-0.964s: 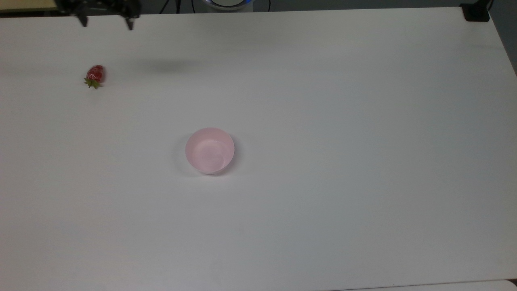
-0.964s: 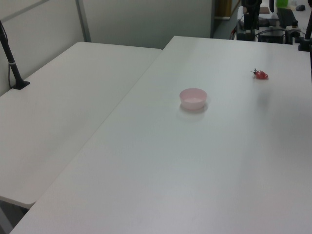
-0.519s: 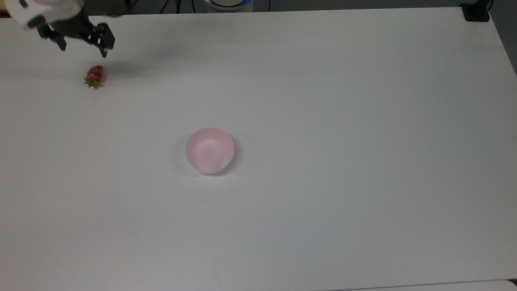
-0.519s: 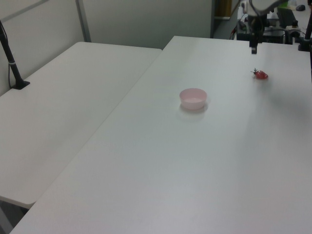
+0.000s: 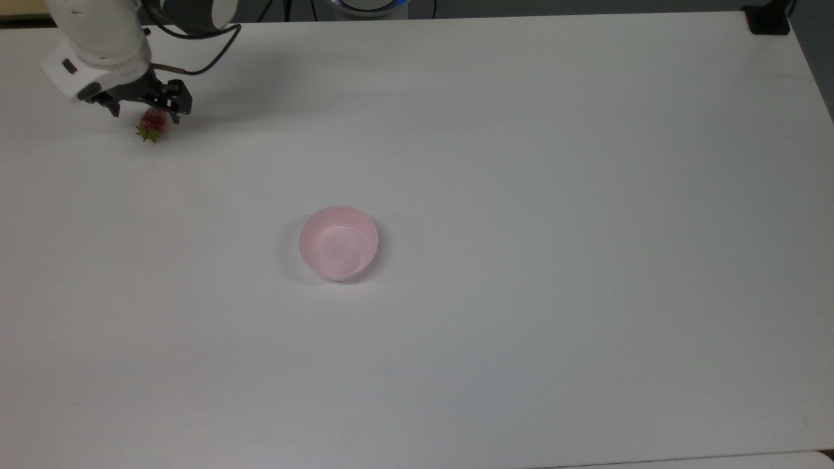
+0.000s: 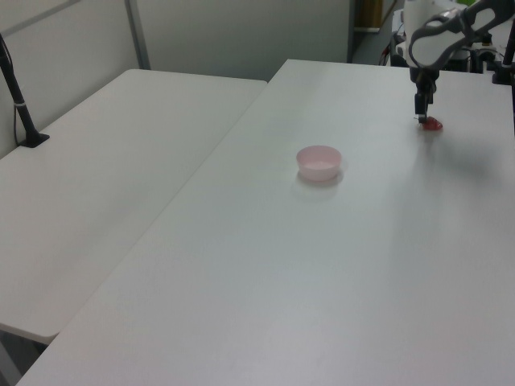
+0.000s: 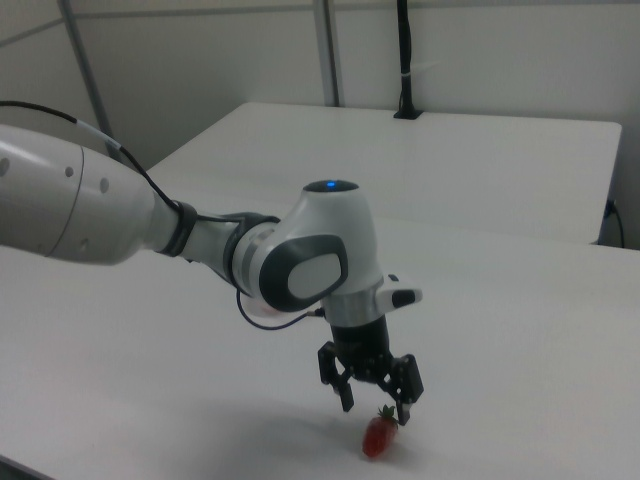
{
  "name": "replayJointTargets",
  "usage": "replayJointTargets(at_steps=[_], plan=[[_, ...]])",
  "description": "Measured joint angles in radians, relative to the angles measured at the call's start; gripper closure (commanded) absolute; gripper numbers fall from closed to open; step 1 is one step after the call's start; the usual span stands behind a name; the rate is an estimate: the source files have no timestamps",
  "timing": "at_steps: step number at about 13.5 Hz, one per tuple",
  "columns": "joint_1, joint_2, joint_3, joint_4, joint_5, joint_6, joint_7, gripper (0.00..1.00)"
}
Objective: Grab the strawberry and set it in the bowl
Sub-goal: 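Lower the gripper and close it on the red strawberry, then lift the strawberry and carry it over the pink bowl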
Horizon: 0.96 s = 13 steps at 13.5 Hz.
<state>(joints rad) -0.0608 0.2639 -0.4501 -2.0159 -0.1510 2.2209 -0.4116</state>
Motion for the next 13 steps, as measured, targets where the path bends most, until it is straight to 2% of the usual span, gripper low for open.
replayJointTargets(at_steps=[2,6,7,13], plan=[[0.000,0.007,0.000,-0.026,-0.001,0.023,-0.001,0.23],[-0.002,0.023,-0.005,-0.034,-0.002,0.032,-0.014,0.47],[-0.003,0.029,-0.007,-0.034,-0.002,0.036,-0.018,0.51],[-0.005,0.033,-0.008,-0.033,-0.002,0.040,-0.040,0.52]])
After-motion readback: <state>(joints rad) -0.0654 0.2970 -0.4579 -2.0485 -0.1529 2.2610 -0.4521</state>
